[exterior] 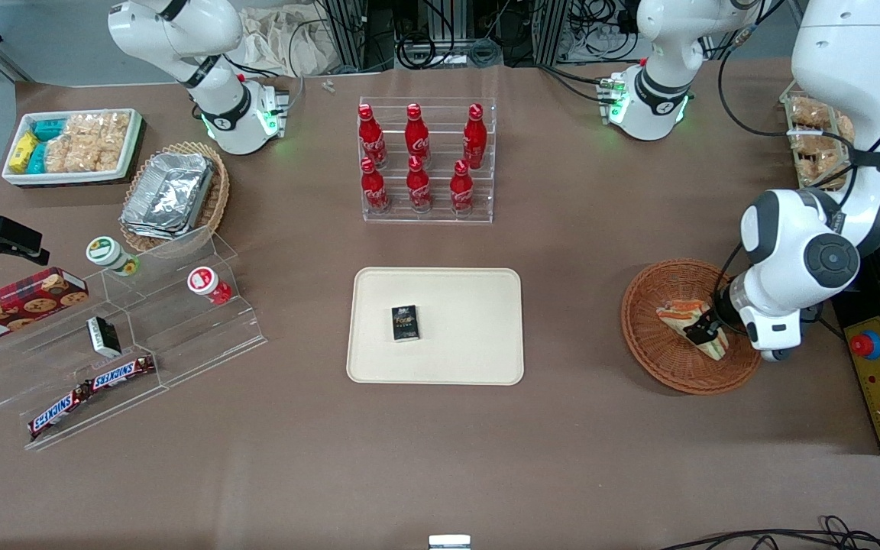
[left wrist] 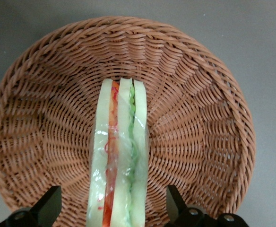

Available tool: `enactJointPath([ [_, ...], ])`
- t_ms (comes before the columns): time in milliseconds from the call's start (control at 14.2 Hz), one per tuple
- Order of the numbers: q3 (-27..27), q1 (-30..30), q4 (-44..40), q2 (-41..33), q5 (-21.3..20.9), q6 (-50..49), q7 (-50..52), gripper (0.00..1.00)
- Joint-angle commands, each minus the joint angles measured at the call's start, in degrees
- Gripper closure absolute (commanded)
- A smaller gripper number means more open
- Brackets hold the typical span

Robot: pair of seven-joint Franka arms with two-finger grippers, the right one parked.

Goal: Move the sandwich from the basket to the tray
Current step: 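Close the left gripper on the wrapped sandwich, then lift the sandwich and carry it with the left gripper over the cream tray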

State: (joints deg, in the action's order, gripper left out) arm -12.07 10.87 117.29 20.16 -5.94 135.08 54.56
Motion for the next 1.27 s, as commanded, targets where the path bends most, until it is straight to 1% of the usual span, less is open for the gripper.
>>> enactJointPath([
  [0,0.0,-0.1,0.2,0.7,-1.3,1.9,2.7,0.11],
  [71,0.0,-0.1,0.1,0.7,-1.3,1.9,3.8,0.48],
  [141,0.0,-0.1,0.0,0.7,-1.4,1.9,4.5,0.99],
  [353,-0.1,-0.1,-0.7,0.6,-1.4,1.7,4.6,1.0],
  [494,-0.2,-0.4,-3.8,0.4,-1.4,-1.6,4.6,1.0],
  [635,-0.5,-0.8,-10.5,0.5,-1.3,-10.4,3.6,1.0],
  [847,-0.9,-4.5,-23.9,0.9,-1.0,-24.4,0.9,1.0],
  [918,-1.0,-5.9,-28.6,1.8,-0.8,-28.3,-2.1,1.0],
  [1059,-2.7,-8.6,-38.1,4.0,-0.3,-34.5,-14.0,1.0],
  [1129,-3.9,-10.1,-41.2,4.9,-0.3,-36.3,-18.7,1.0],
  [1200,-4.9,-11.7,-42.7,5.7,-0.3,-36.8,-21.0,1.0],
])
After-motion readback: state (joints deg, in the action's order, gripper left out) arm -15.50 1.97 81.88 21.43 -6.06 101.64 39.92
